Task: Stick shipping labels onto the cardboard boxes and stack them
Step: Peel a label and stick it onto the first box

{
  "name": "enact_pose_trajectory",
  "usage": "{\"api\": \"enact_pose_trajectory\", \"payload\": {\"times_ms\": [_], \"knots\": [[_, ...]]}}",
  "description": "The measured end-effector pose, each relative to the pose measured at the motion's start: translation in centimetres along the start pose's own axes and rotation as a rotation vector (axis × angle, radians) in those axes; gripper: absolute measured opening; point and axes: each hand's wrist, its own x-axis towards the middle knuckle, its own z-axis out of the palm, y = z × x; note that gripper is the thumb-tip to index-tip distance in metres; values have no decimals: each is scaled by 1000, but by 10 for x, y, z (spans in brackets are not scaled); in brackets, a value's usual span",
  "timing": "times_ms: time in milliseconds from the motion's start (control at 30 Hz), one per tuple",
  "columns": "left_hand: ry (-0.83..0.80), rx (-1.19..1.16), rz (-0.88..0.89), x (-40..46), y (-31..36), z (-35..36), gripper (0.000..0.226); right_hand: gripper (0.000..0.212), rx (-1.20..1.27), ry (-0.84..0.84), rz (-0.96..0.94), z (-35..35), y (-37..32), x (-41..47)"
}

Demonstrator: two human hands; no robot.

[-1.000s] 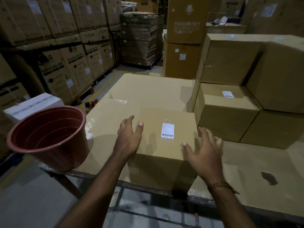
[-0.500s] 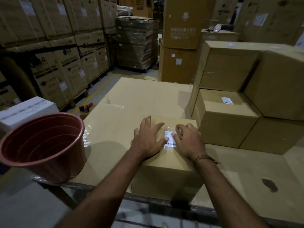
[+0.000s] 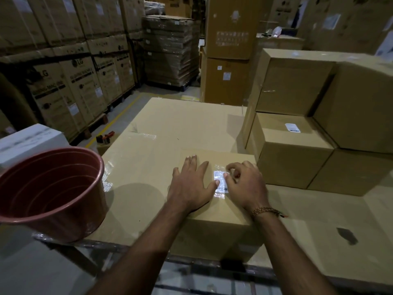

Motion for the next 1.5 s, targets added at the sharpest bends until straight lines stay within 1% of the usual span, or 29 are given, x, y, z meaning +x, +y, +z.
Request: {"api": "enact_pose_trajectory", "payload": {"times_ms": [100,167,233,400,567,967,1500], "knots": [[1,13,-6,0,0,0,79,7,109,-15,140,-1,-2,13],[2,11,-7,1,-1,0,79,8,124,-25,239,0,-6,24],[6,7,-5,2,-3,0,79,8,87,-2,261,3,-10,28],[7,2,1,0,1,1,79,13,5,89,194,10,-9,20],[12,-7,-1,0,0,1,80,14,-12,87,119,13,-6,20],[22,-12,-2,-1,0,2,80,16,52,92,130,12,-4,18],[15,-23,-17,-1,1,0,81,13,156,73,94,9,0,17]]}}
